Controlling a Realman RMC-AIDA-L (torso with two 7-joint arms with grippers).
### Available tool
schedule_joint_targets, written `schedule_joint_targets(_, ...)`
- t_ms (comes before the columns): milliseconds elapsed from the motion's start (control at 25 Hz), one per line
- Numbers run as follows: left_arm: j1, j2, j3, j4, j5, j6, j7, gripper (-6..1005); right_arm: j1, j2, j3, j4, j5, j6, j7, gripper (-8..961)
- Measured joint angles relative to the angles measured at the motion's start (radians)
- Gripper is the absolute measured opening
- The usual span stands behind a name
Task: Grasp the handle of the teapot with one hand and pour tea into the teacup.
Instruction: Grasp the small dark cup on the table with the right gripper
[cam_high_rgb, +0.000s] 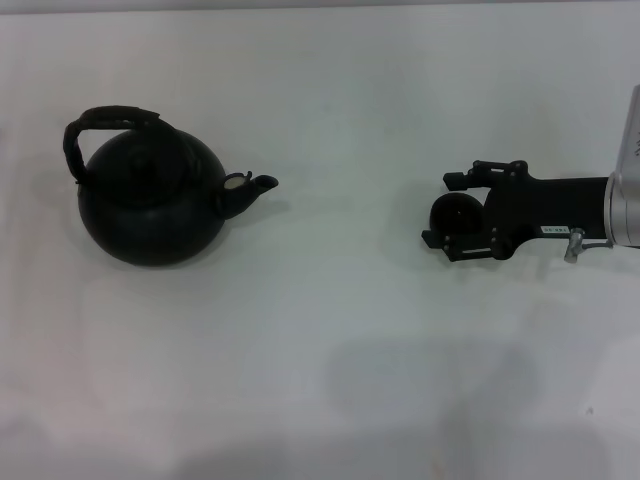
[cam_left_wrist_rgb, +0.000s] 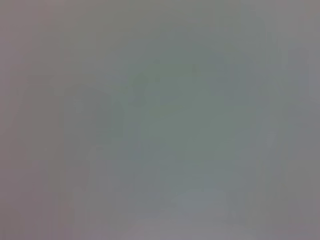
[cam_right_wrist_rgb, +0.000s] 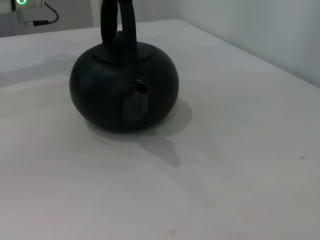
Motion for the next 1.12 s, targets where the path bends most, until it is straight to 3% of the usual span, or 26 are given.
schedule_joint_targets(1120,0.004,0.002,0.0,0.004,-0.001,-0.001,0.0,872,-0.003,0.0,-0.048,0.014,-0.002,-0.089,0.013,862)
